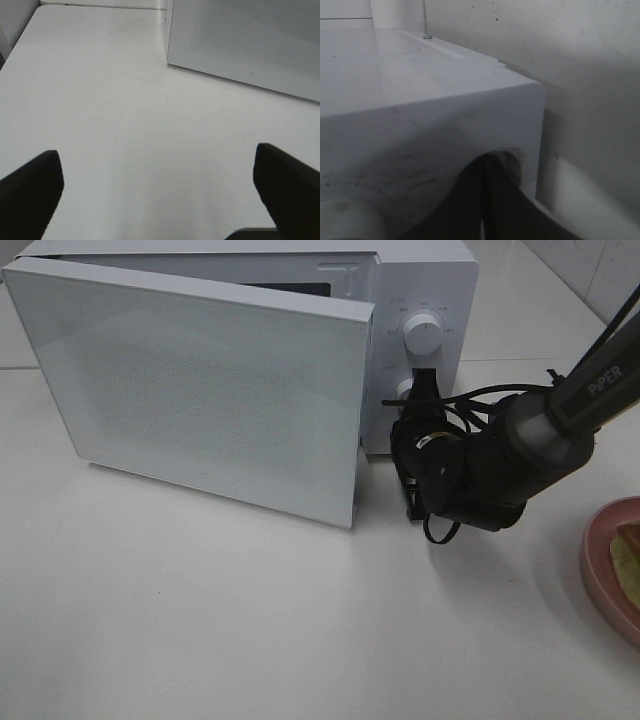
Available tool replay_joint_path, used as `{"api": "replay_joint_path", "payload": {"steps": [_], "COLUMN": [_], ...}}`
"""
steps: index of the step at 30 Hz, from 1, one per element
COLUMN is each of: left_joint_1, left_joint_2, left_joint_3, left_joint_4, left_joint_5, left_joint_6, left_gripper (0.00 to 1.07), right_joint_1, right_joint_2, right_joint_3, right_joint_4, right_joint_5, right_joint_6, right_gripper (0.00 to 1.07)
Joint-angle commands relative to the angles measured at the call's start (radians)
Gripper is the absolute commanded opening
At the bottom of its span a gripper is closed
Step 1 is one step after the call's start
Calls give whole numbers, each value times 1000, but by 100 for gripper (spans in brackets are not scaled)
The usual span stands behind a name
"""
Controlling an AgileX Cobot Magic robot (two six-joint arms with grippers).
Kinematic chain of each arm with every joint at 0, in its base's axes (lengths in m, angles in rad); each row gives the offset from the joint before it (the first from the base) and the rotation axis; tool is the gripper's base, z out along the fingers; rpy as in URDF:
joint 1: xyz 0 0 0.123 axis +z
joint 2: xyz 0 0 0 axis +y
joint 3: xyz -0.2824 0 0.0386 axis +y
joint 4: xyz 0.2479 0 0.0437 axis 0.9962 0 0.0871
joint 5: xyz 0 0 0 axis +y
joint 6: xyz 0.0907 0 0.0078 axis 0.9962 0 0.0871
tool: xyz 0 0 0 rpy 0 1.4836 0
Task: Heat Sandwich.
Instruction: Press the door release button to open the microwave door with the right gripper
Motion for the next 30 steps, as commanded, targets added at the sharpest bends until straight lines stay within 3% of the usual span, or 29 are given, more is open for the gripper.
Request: {"api": "replay_joint_path", "payload": {"steps": [1, 19, 30], "left_joint_1": [-5, -5, -5], "left_joint_2": [-19, -19, -19], "left_joint_3": [3, 3, 3], "left_joint_4": [-11, -11, -11], "left_joint_5": [-10, -10, -10], "left_joint_6": [-4, -4, -4], "left_gripper": [98, 98, 98], "right_joint_1": [-49, -31, 26], "right_joint_2": [-20, -23, -47], "right_joint_3": [-102, -91, -4], "right_joint_4": [-77, -76, -15], "right_joint_5": [-284, -196, -129], "right_joint_6": [-23, -43, -43], "right_gripper": [0, 0, 0]}}
